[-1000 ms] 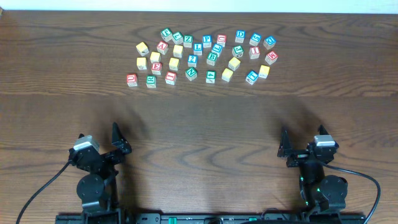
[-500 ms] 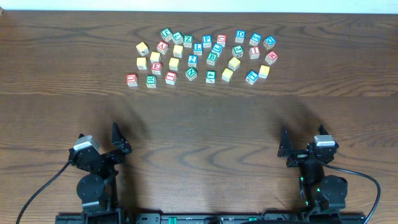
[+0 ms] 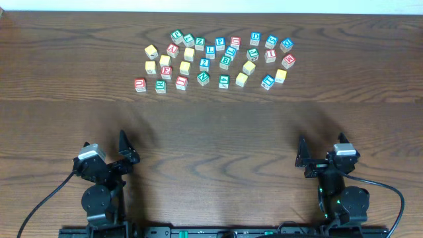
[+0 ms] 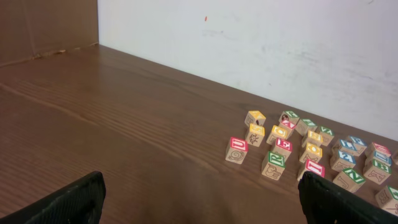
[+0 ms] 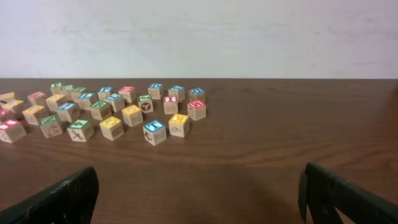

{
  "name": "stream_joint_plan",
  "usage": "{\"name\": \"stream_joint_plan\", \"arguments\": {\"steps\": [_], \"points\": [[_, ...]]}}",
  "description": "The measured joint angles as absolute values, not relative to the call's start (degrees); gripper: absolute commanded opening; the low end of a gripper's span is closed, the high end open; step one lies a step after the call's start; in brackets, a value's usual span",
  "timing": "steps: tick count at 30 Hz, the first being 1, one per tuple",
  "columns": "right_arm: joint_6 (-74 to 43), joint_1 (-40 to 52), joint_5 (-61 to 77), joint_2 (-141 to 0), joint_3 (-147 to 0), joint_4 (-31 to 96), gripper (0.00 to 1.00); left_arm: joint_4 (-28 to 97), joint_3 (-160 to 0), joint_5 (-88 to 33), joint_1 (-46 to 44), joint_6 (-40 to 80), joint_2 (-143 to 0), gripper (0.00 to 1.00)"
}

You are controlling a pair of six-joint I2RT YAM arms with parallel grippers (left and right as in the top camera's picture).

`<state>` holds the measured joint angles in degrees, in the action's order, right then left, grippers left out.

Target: Spell out NEURIPS

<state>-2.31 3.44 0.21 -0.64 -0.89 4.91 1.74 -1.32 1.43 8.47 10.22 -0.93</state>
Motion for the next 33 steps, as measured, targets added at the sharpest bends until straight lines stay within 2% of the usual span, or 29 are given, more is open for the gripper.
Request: {"name": "stream_joint_plan", "arguments": {"steps": [33], "points": [[-2.3, 3.4, 0.2, -0.7, -0.9, 1.3, 0.99, 1.1, -1.3, 1.5, 8.5, 10.2, -0.9, 0.98]]}}
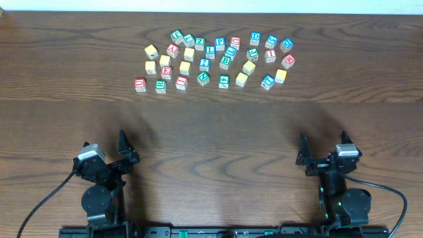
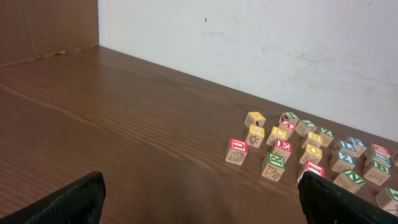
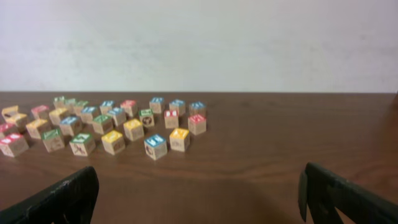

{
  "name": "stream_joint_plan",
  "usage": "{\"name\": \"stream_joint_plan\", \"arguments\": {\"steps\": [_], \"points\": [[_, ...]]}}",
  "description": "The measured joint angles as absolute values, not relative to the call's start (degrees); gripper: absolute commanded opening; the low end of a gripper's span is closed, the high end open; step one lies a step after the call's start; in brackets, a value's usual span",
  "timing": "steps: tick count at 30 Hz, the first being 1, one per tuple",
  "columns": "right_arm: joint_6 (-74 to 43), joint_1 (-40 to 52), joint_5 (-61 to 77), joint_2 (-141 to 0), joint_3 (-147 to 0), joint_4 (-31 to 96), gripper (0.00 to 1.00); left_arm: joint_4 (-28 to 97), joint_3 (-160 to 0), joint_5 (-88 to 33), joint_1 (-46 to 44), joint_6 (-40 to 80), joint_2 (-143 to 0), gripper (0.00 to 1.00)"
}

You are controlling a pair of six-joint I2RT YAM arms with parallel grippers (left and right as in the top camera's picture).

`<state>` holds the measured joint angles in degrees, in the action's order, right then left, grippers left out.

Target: Spell out NEURIPS

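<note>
Several wooden letter blocks [image 1: 205, 64] with red, green, blue and yellow faces lie loosely clustered at the far middle of the table. The left wrist view has them at the right, a red U block [image 2: 237, 149] nearest. In the right wrist view they spread across the left half, with a blue-topped block [image 3: 155, 145] at the front. My left gripper [image 1: 104, 143] and right gripper [image 1: 322, 145] both stand open and empty near the table's front edge, well short of the blocks. The open left gripper [image 2: 202, 208] and open right gripper [image 3: 199, 205] frame bare wood.
The dark wooden table [image 1: 218, 132] stretches between the grippers and the blocks. A white wall [image 3: 199, 43] runs behind the table's far edge. A brown panel [image 2: 43, 28] stands at the far left corner.
The right wrist view has shifted: the blocks and the table's far edge sit lower in it, and the right arm is slightly displaced in the overhead view. The left arm and blocks are unchanged.
</note>
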<state>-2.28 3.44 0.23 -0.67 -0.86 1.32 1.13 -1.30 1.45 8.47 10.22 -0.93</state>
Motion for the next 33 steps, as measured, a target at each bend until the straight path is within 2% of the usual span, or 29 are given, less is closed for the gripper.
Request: {"name": "stream_joint_plan", "arguments": {"steps": [12, 23, 33], "points": [[-2.0, 3.4, 0.5, -0.7, -0.9, -3.1, 0.99, 1.8, -3.4, 1.5, 8.5, 10.0, -7.9, 0.98], [-1.9, 3.4, 0.5, -0.8, -2.2, -3.0, 0.99, 2.0, -18.2, 1.4, 8.5, 10.0, -26.3, 0.98], [-1.9, 3.4, 1.6, -5.4, -9.4, -3.2, 0.99, 10.6, -33.6, -1.6, 8.5, 10.0, -39.2, 0.98]]}}
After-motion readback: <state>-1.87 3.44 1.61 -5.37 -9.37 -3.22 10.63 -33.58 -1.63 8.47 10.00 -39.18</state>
